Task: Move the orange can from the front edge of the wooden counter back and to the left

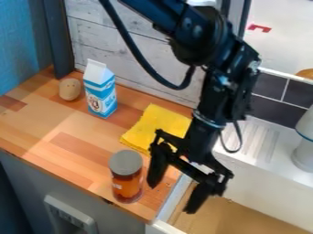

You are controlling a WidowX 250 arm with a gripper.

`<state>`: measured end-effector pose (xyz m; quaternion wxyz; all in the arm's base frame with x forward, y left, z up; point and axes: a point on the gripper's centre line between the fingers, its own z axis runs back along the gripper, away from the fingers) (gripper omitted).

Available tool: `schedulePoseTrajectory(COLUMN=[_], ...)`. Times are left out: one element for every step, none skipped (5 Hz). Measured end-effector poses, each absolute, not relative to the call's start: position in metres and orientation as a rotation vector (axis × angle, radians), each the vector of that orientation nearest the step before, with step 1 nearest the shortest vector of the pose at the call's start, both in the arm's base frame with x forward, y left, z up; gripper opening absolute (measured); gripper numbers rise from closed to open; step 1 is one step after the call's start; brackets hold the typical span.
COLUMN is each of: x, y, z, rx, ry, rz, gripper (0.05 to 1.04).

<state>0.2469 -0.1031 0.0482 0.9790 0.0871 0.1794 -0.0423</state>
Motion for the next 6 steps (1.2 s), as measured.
schedulePoseTrajectory(x=[0.248,0.238,0.227,0.219,0.221,0.229], y=[-0.082,-0.055,-0.019,0.023,0.041,0.05], z=[0.044,0.038,0.044,0.042,0.038,0.035], rx=[0.207,0.217,0.178,0.107,0.078,0.084], ry=[0.371,0.433,0.459,0.509,0.557,0.554], rz=[-0.052,0.026,0.12,0.175,0.13,0.091], gripper=[1.001,1.001,1.001,1.001,1.001,1.001])
